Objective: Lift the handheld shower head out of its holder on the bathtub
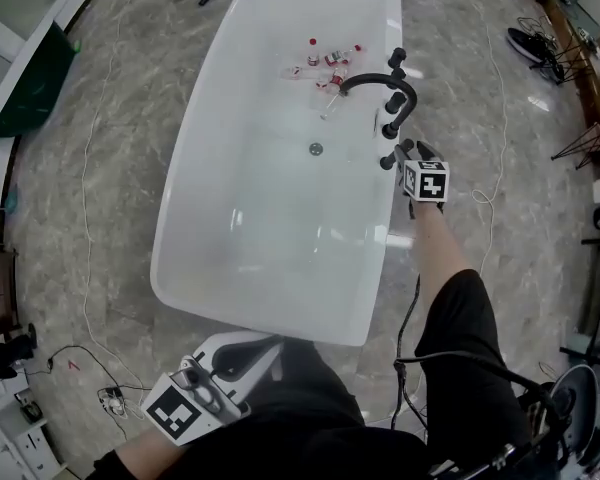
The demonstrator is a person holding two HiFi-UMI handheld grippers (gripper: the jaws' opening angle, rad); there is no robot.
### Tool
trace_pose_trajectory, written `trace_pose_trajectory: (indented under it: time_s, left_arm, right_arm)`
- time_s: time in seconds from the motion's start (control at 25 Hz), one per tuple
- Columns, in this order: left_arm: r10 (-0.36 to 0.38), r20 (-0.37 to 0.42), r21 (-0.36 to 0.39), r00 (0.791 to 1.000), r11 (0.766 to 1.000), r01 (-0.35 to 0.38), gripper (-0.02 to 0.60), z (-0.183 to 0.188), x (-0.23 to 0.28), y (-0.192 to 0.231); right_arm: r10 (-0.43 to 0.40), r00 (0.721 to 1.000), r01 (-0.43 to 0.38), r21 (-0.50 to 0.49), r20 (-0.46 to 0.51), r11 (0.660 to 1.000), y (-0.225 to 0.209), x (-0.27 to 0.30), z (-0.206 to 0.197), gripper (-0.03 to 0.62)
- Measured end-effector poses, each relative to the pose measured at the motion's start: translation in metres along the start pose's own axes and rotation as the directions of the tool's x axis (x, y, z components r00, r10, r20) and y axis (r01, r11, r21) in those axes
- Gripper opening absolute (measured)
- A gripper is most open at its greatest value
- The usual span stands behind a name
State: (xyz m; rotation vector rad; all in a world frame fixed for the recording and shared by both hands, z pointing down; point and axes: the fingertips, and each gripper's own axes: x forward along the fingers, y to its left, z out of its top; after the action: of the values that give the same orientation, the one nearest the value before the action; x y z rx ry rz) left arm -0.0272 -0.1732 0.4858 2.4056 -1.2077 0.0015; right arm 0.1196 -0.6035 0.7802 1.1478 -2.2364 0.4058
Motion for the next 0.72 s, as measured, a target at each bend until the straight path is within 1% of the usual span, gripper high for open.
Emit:
trace_pose_trajectory:
  time_s: [0.24, 0.32, 0.4, 0.52, 0.72]
  left_arm:
    - [0.015, -0.022, -0.026, 1.0, 1.0, -0.015, 0.0, -0.019, -0.002, 0.005]
    - [0.027, -0.029, -0.034, 0.999, 0.999, -0.028, 0.0, -0.025, -0.005, 0.007]
    - [0.041, -0.035, -0.046, 0.999, 0.998, -0.043, 0.0, -0.029, -0.009, 0.009]
    - [0.055, -0.039, -0.052, 0.998, 0.997, -0.057, 0.0, -0.032, -0.014, 0.013]
    - [0.057, -0.038, -0.046, 0.998, 0.997, -0.059, 0.0, -0.029, -0.018, 0.008]
  right_arm:
    - [0.001, 1.0, -0.002, -0.012, -0.026, 1.0, -0.001, 0.023, -0.011, 0.204]
    - [-0.016, 0.999, 0.016, -0.004, -0.039, 1.0, -0.005, 0.029, -0.013, 0.202]
    - [-0.04, 0.998, 0.041, 0.028, -0.046, 0.999, -0.011, 0.034, -0.016, 0.201]
    - [-0.039, 0.998, 0.042, 0.064, -0.047, 0.997, -0.012, 0.039, -0.017, 0.136]
    - [-0.047, 0.998, 0.05, 0.057, -0.05, 0.997, -0.005, 0.029, -0.019, 0.132]
